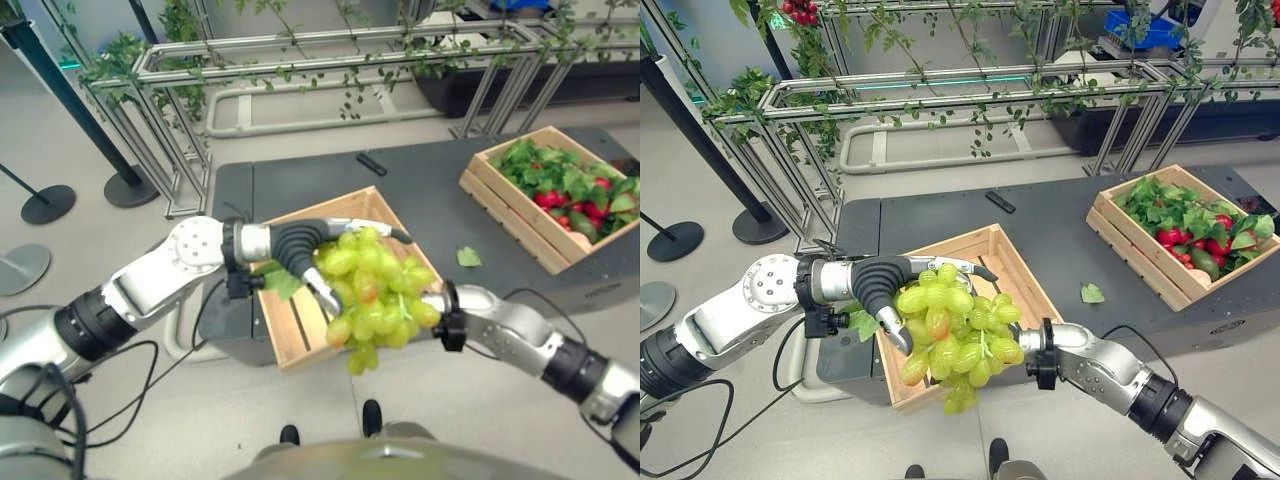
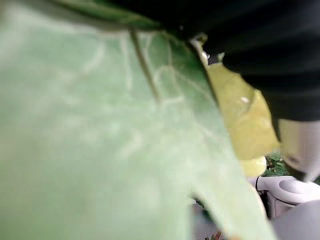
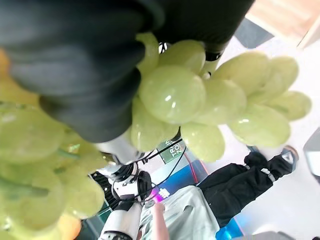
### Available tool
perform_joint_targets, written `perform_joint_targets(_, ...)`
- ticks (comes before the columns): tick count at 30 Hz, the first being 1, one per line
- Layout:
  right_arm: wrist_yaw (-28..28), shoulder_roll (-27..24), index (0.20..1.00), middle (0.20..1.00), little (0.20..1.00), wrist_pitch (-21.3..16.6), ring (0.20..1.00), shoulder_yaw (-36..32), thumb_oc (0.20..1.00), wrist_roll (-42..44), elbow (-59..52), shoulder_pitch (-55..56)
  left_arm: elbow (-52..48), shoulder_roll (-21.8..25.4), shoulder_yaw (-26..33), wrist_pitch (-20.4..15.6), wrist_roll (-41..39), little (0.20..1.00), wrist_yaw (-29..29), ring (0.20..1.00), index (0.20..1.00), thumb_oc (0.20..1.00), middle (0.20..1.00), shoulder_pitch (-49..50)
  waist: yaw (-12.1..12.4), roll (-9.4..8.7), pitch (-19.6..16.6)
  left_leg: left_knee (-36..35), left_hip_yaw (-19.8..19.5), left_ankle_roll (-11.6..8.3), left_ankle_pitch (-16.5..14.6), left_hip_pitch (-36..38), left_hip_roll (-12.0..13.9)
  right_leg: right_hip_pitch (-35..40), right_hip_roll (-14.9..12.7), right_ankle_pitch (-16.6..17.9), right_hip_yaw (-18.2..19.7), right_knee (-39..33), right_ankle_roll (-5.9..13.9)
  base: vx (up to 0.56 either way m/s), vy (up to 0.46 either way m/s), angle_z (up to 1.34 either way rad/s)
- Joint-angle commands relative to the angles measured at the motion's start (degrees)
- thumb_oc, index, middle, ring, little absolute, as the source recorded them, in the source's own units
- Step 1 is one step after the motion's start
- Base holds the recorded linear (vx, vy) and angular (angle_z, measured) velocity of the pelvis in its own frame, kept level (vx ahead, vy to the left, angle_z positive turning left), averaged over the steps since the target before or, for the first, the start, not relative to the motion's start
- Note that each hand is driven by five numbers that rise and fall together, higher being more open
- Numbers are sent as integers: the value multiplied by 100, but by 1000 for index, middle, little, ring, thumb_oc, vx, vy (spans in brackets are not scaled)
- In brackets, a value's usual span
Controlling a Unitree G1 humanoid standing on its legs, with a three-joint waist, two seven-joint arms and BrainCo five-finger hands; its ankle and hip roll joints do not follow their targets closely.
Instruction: Pick up the fruits from the basket on one side to the basket on the other side
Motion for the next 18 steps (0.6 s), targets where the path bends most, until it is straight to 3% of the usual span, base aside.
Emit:
perform_joint_targets(1, 137, 201, 200, 200, 200, -167, 200, -229, 200, 469, -644, 73, 214, -161, 491, -374, -96, 1000, 199, 1000, 1000, 1000, 1000, -17, -55, -319, -115, 140, 44, 201, -131, -24, -327, 197, -154, -461, 0, 315, 608, 0, 0, 0)
perform_joint_targets(18, 176, 319, 200, 200, 200, -48, 200, -208, 200, 584, -769, 184, 213, -238, 660, -382, 73, 1000, 191, 1000, 1000, 1000, 1000, 142, -56, -326, -99, 148, 64, 207, -145, -22, -332, 184, -150, -447, 44, 315, 597, 0, 0, 0)
